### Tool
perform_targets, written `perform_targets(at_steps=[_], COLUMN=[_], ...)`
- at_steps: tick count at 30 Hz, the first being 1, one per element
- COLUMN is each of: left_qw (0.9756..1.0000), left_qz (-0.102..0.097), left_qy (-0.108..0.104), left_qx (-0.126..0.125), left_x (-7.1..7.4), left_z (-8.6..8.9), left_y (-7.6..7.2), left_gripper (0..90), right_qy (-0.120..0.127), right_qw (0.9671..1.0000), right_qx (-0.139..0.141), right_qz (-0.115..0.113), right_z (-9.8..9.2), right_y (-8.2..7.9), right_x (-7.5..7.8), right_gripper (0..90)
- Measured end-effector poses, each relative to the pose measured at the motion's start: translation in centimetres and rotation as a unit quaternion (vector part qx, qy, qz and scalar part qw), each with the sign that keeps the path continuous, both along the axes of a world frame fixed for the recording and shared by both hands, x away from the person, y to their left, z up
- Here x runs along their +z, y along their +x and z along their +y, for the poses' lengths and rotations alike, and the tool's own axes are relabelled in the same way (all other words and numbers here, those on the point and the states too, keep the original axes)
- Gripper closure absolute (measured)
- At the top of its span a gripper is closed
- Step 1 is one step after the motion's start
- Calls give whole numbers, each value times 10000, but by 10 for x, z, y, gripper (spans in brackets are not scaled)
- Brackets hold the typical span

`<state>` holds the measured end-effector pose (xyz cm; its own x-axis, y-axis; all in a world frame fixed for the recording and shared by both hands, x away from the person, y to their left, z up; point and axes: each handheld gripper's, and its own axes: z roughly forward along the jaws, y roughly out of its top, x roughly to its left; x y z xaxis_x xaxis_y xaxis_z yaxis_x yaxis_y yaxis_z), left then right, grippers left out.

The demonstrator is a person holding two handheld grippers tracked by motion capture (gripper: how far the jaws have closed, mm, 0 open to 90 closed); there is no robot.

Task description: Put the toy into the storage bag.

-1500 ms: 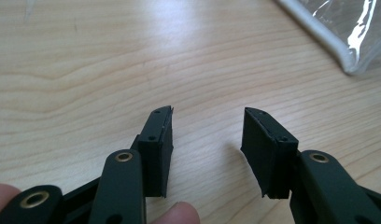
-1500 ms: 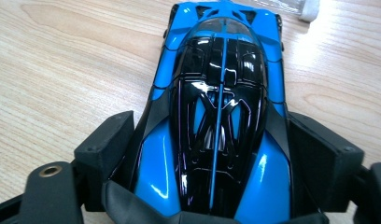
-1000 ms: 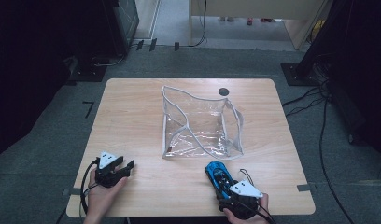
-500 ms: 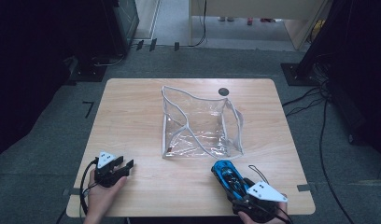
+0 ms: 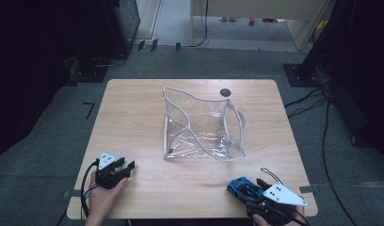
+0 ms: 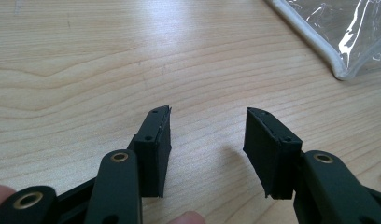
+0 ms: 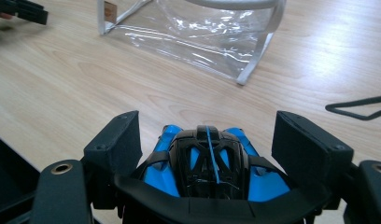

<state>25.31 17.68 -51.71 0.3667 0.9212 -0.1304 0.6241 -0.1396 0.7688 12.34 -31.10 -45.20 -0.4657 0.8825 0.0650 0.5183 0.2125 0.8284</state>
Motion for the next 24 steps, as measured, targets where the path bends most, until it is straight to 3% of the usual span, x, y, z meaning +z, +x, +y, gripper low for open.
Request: perform_targets(at_steps=[8, 15, 24], left_qw=[10000, 10000, 10000], left_qz=[5, -2, 0], left_qy=[-20, -8, -2], left_qx=[-9, -5, -9], left_x=[0, 0, 0], left_z=[0, 0, 0], left_y=[0, 0, 0], left_gripper=[519, 519, 519], right_qy=[-111, 66, 226], right_qw=[9998, 9993, 9971], right_qx=[166, 345, 500], right_qz=[-32, -91, -526], right_z=[1, 0, -3], right_y=[16, 25, 24], right_x=[32, 67, 124], right_gripper=[246, 246, 247])
